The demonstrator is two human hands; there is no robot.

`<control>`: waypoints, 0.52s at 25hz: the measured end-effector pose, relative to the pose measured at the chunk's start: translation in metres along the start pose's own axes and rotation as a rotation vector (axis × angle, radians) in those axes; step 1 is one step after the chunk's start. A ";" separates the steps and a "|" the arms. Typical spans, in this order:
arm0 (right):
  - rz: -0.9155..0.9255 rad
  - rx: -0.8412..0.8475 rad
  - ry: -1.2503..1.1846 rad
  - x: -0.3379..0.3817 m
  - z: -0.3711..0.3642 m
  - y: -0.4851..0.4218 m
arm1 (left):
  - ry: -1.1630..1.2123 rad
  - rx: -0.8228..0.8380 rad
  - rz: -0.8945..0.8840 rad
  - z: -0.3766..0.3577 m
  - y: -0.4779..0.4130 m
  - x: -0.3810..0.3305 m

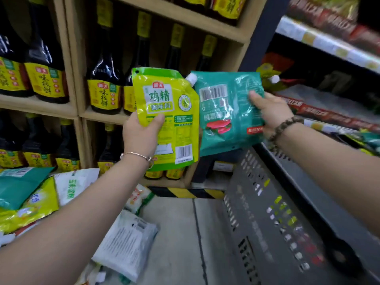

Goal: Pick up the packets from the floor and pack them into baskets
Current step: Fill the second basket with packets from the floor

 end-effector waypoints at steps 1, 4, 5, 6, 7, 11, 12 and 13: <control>0.035 -0.005 -0.009 0.014 0.013 0.003 | 0.007 0.017 -0.013 -0.013 0.001 -0.009; 0.103 -0.053 0.024 0.050 0.057 0.021 | 0.104 0.059 -0.013 -0.056 0.010 -0.028; 0.110 -0.073 0.049 0.058 0.073 0.029 | 0.121 0.070 -0.004 -0.070 0.013 -0.032; 0.111 -0.089 0.074 0.063 0.088 0.037 | 0.130 0.084 0.007 -0.084 0.018 -0.035; 0.110 -0.102 0.101 0.068 0.106 0.046 | 0.146 0.099 0.015 -0.099 0.022 -0.039; 0.068 -0.160 0.169 0.062 0.171 0.074 | 0.217 0.130 0.049 -0.157 0.041 -0.049; 0.052 -0.181 0.177 0.057 0.188 0.080 | 0.219 0.143 0.061 -0.175 0.047 -0.051; 0.029 -0.198 0.182 0.051 0.204 0.086 | 0.220 0.163 0.071 -0.191 0.053 -0.053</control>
Point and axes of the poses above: each hand's wrist, its own y-axis away from the middle knuckle, its own z-axis out of the back of the hand, x = y × z, the point moved 10 cm from there along -y, towards the middle knuckle, and after that the axes turned 13 degrees about x, right-handed, at the moved point
